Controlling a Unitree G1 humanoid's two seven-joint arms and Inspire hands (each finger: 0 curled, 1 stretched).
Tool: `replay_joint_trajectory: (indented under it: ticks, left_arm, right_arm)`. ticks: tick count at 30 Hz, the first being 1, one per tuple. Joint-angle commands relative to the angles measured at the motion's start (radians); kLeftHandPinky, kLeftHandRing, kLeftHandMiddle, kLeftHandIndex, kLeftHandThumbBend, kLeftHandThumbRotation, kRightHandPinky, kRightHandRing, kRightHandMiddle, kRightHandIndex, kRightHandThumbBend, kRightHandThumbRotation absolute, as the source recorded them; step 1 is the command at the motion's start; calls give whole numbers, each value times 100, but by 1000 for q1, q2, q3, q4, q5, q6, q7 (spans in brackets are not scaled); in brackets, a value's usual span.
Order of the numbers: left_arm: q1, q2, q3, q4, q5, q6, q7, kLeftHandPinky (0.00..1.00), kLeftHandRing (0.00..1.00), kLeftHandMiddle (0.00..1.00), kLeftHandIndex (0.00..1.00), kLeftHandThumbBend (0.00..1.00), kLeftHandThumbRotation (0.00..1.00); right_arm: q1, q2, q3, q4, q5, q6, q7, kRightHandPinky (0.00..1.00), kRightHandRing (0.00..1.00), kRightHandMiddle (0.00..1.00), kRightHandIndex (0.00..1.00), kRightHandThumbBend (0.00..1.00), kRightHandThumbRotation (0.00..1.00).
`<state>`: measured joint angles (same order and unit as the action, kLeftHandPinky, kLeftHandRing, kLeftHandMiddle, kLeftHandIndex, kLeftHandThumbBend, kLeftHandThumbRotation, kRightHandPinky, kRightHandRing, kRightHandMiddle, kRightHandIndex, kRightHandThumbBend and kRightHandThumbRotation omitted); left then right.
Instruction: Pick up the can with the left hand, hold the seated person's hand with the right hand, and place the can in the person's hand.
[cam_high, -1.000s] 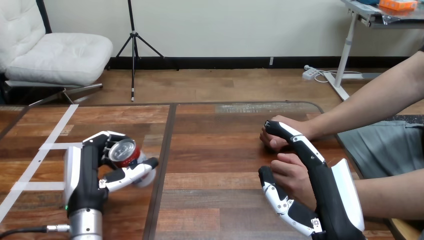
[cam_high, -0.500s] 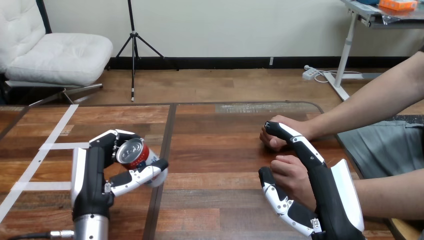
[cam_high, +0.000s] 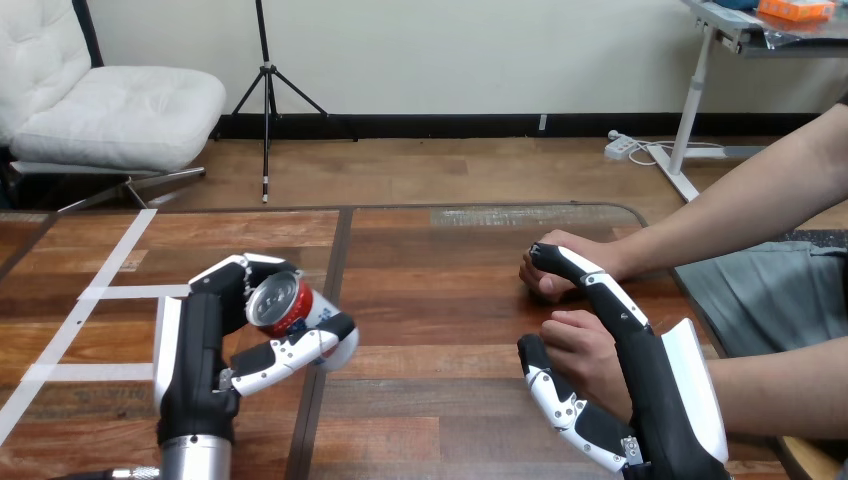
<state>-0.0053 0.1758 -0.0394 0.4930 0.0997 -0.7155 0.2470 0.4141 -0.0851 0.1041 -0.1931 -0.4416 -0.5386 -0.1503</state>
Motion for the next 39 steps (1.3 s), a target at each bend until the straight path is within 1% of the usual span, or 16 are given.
replay_joint_trajectory:
  ticks: [1, 12, 15, 19, 24, 27, 30, 33, 34, 36, 37, 38, 39]
  left_arm:
    - [-43, -21, 21, -189, -42, -8, -34, 34, 40, 44, 45, 75, 3]
    - [2, -52, 24, -266, -48, 15, -74, 34, 40, 44, 45, 75, 5]
    - [16, -61, 23, -287, -52, 17, -87, 34, 40, 44, 45, 75, 5]
    - [34, -71, 19, -311, -49, 1, -101, 36, 41, 44, 45, 75, 3]
    - [52, -86, 15, -335, -65, 0, -126, 38, 41, 44, 45, 75, 1]
    - [61, -93, 17, -345, -56, -2, -131, 39, 41, 43, 45, 76, 0]
    - [67, -99, 16, -347, -58, -7, -141, 39, 41, 43, 45, 76, 1]
    - [70, -106, 15, -346, -63, -12, -151, 39, 41, 43, 45, 76, 1]
    - [72, -108, 14, -345, -64, -14, -153, 39, 41, 43, 45, 76, 1]
    - [73, -112, 15, -344, -63, -15, -158, 39, 41, 43, 45, 76, 0]
    - [75, -114, 15, -344, -62, -17, -160, 39, 41, 43, 45, 76, 0]
    - [75, -116, 15, -343, -61, -18, -162, 39, 41, 43, 45, 76, 0]
    - [75, -118, 15, -342, -60, -19, -164, 40, 41, 43, 45, 76, 0]
  right_arm:
    - [-56, 2, -15, -49, 3, -3, -17, 90, 87, 83, 83, 29, 10]
    - [-60, -6, -22, -49, -4, -3, -17, 90, 87, 84, 83, 28, 11]
    - [-62, -9, -23, -46, 3, -6, -14, 90, 87, 84, 84, 28, 11]
    - [-65, -14, -26, -44, 5, -12, -13, 90, 88, 85, 84, 28, 11]
    - [-67, -17, -28, -42, 12, -13, -8, 91, 88, 85, 84, 28, 10]
    - [-70, -23, -30, -42, 18, -13, -2, 91, 89, 85, 84, 29, 8]
    - [-70, -32, -34, -56, 17, 2, 11, 91, 89, 86, 85, 30, 6]
    - [-64, -44, -43, -87, 0, 40, 32, 91, 90, 87, 86, 32, 5]
    - [-62, -52, -50, -107, -14, 62, 46, 91, 90, 88, 87, 33, 5]
    - [-59, -62, -56, -128, -29, 88, 62, 91, 91, 89, 88, 36, 5]
    - [-58, -75, -65, -148, -55, 106, 74, 92, 91, 90, 89, 38, 5]
    - [-58, -85, -70, -160, -72, 118, 81, 93, 93, 92, 90, 43, 5]
    - [-58, -91, -73, -170, -84, 128, 86, 93, 93, 92, 90, 44, 5]
